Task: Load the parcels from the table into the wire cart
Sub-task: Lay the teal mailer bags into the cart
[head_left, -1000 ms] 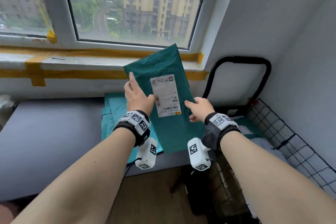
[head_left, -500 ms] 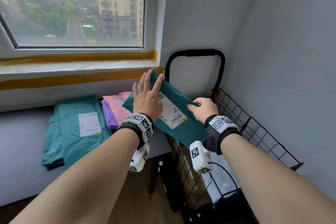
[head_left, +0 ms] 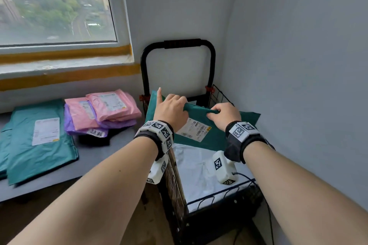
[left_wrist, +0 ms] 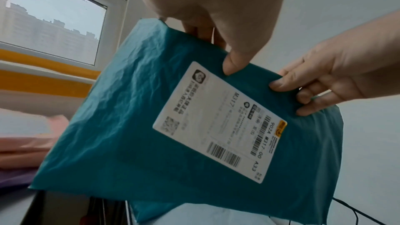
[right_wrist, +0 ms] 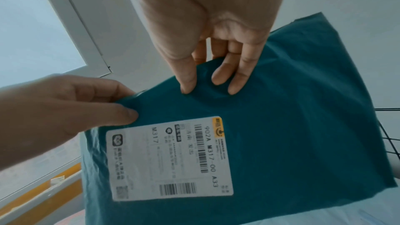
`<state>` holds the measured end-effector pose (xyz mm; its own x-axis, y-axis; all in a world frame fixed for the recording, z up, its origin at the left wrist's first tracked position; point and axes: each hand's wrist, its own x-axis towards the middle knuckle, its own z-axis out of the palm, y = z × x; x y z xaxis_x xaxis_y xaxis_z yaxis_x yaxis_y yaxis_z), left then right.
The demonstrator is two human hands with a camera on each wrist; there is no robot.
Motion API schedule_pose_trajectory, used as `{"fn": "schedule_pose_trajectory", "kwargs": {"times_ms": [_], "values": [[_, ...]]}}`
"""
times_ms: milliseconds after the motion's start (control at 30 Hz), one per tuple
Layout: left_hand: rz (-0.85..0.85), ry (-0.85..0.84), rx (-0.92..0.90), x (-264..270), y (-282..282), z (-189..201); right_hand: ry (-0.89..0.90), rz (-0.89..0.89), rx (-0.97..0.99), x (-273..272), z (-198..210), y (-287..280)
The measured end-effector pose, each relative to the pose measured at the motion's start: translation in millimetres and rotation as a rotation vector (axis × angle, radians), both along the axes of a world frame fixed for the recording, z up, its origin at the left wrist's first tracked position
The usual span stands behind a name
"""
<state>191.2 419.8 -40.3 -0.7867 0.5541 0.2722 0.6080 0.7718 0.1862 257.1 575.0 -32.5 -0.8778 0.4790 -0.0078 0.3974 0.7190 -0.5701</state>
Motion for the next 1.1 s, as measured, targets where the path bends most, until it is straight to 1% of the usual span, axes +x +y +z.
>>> {"fn": "schedule_pose_trajectory", "kwargs": {"times_ms": [133, 333, 500, 633, 733, 900, 1000, 1100], "values": [[0.001, -0.085, -0.006, -5.9, 26.5, -11.0, -0.007, 0.013, -0.009, -4.1, -10.9, 28.3], [0.026, -0.213, 0.007, -36.9, 61.2, -32.1, 0.004, -0.016, -0.036, -33.9, -32.8, 64.7], [0.088, -0.448, 0.0, -77.9, 98.6, -58.4, -0.056, -0.051, 0.0, -61.8, -54.4, 104.1], [0.157, -0.595, 0.012, -100.3, 120.5, -83.9, -0.159, -0.036, 0.024, -85.4, -72.8, 129.0], [0.211, -0.68, -0.01, -114.1, 125.2, -105.7, -0.25, -0.026, -0.002, -100.2, -91.1, 136.4], [0.279, -0.823, -0.023, -136.8, 133.8, -141.1, -0.443, 0.063, -0.07, -123.8, -131.8, 146.9], [0.329, -0.881, 0.0, -150.0, 142.9, -164.2, -0.519, 0.102, -0.105, -140.7, -153.8, 159.8], [0.378, -0.919, -0.035, -163.8, 150.6, -187.2, -0.598, 0.125, -0.111, -157.1, -177.1, 171.4]]}}
